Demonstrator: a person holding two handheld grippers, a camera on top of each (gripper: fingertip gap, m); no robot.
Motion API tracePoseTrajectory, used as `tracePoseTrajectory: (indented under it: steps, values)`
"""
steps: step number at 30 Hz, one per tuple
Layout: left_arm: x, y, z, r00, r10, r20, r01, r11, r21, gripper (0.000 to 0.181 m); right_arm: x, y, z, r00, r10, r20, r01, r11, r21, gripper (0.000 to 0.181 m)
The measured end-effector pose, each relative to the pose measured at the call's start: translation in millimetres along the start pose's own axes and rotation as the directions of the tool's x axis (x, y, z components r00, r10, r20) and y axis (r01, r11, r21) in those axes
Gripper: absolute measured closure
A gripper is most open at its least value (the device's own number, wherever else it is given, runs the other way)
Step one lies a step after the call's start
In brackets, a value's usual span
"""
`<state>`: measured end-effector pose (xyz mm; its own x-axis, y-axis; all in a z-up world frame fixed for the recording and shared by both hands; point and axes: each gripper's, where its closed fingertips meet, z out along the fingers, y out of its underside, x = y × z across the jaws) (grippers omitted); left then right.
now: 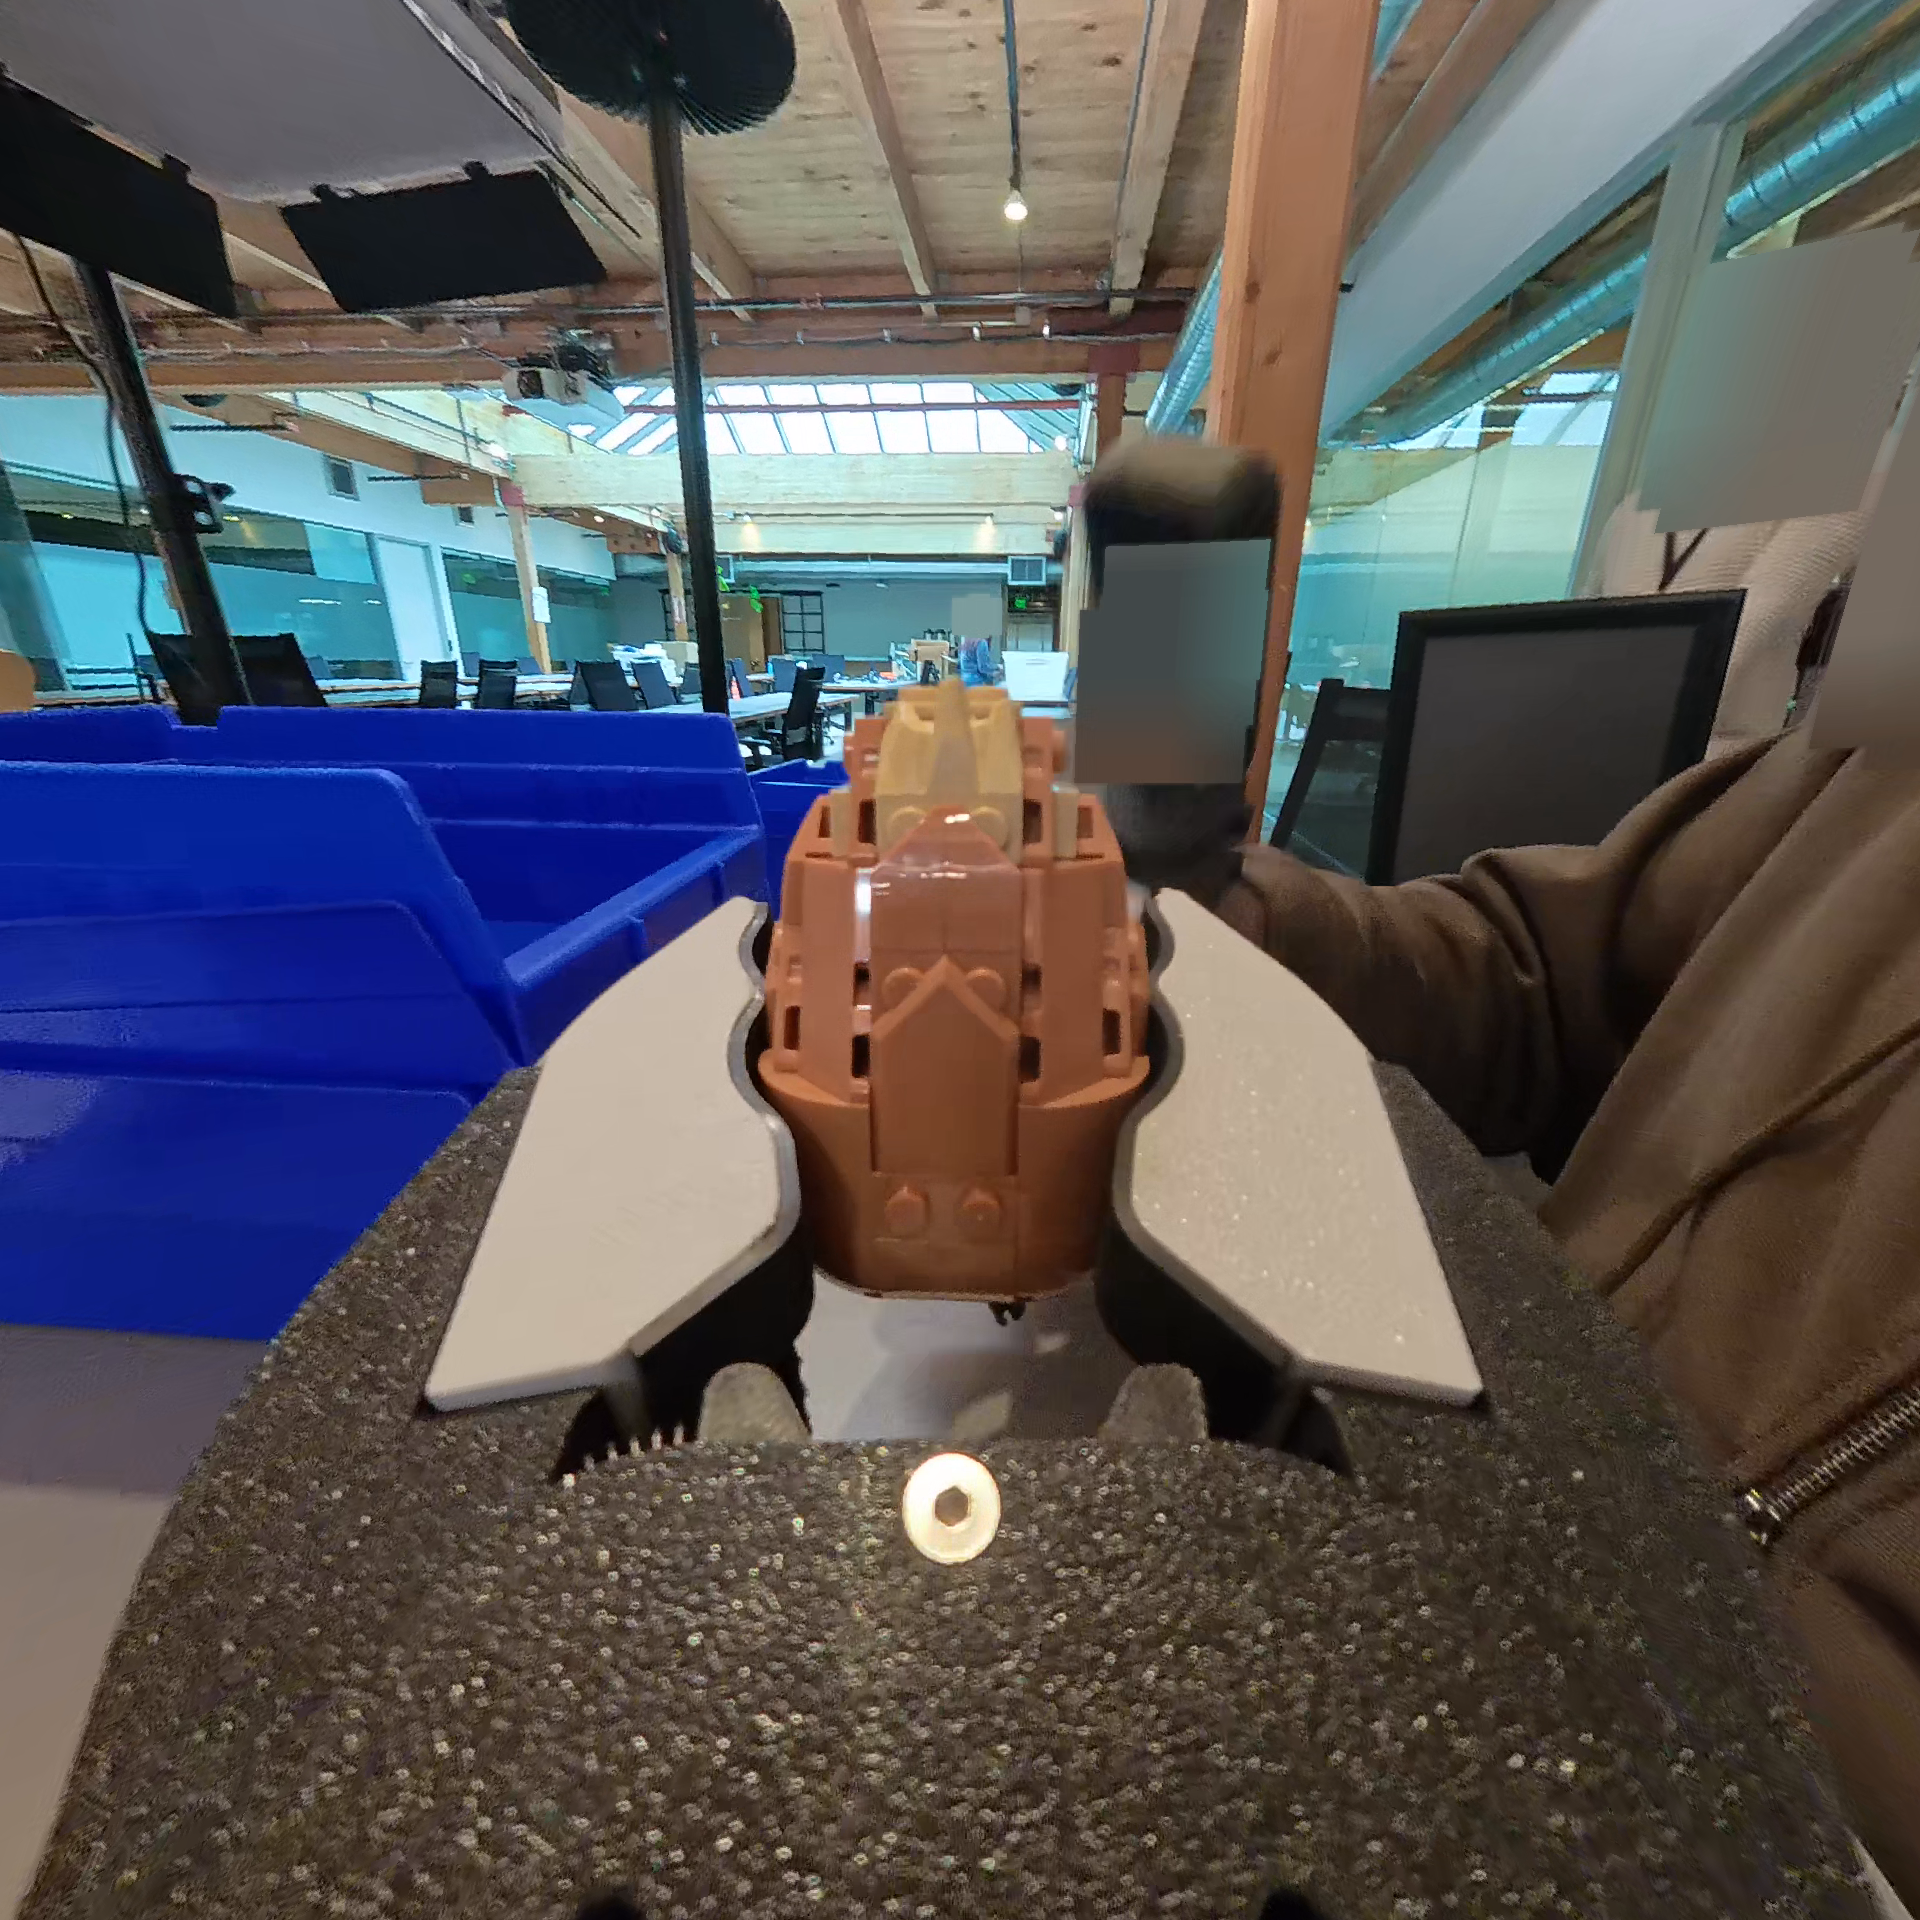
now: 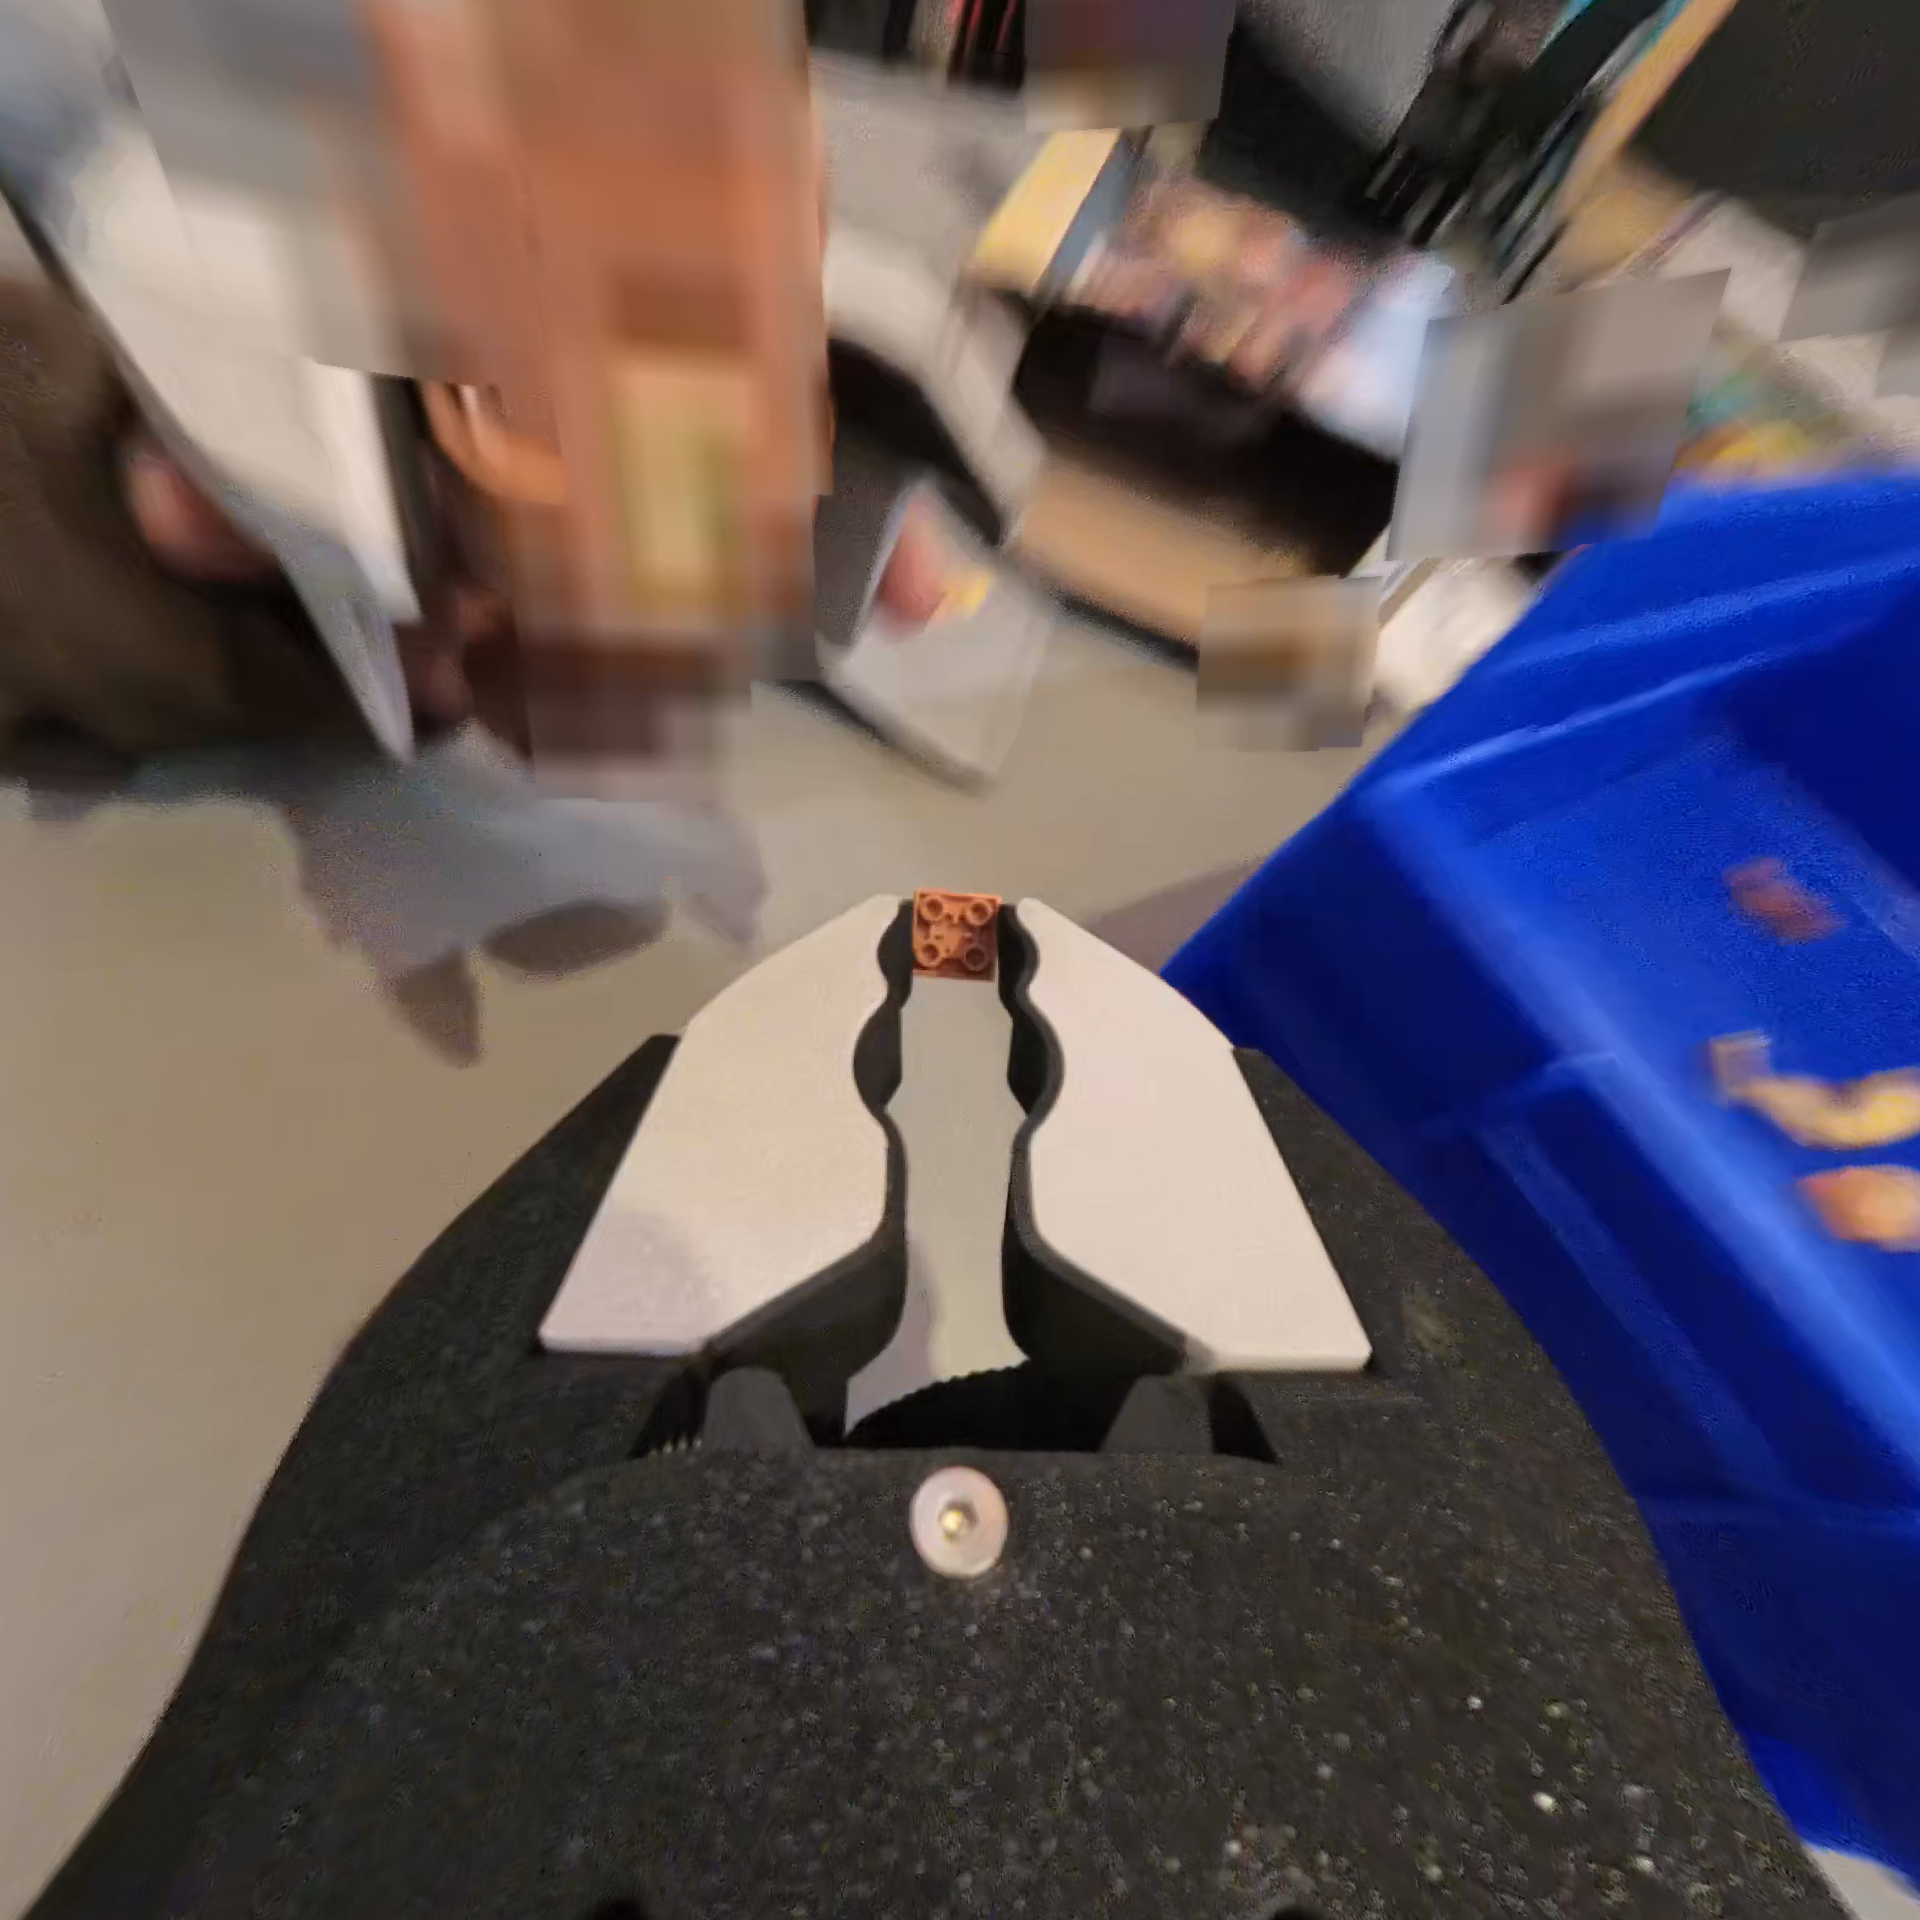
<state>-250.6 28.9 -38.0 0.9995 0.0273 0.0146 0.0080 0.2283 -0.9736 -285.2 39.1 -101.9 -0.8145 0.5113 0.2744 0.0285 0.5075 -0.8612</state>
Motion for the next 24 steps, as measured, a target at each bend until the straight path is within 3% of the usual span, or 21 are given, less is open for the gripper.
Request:
tracePoseTrajectory:
  steps: [4, 5, 7, 12, 17, 21, 24]
  values:
    - [-5.2, -0.8, -1.6, 1.0, -0.005, 0.026, 0.005, 1.0, 0.01, 0.115, 82.3, -74.8, -51.6, 0.963, 0.055, -0.263, 0.012, 0.969, 0.245, 0.165]
    - [-5.5, -0.7, -1.7, 1.0, -0.002, 0.03, 0.002, 1.0, 0.008, 0.115, 106.3, -79.3, -55.8, 0.947, 0.098, -0.306, -0.023, 0.971, 0.239, 0.165]
    - [-5.4, -1.8, -2.1, 0.999, 0.005, 0.034, -0.005, 1.0, 0.007, 0.115, 144.0, -76.6, -54.0, 0.924, 0.209, -0.319, -0.149, 0.968, 0.203, 0.136]
    - [-5.7, -5.2, -3.5, 0.999, -0.009, 0.033, 0.008, 1.0, 0.022, 0.115, 173.4, -81.7, -72.1, 0.889, 0.362, -0.28, -0.249, 0.896, 0.369, 0.138]
    - [-0.4, 1.5, 1.1, 0.999, -0.042, 0.0, 0.042, 0.999, 0.002, 0.115, 143.1, -71.9, -84.9, 0.922, 0.296, -0.25, -0.17, 0.889, 0.424, 0.145]
    - [25.8, 7.9, 6.3, 0.983, -0.088, -0.162, 0.084, 0.996, -0.03, 0.115, 56.4, -60.0, -63.7, 0.998, 0.031, -0.056, -0.005, 0.912, 0.41, 0.152]
    - [45.1, 15.3, 8.4, 0.959, -0.095, -0.266, 0.081, 0.995, -0.063, 0.115, -0.8, -58.0, -52.7, 0.985, -0.171, 0.031, 0.144, 0.903, 0.404, 0.151]
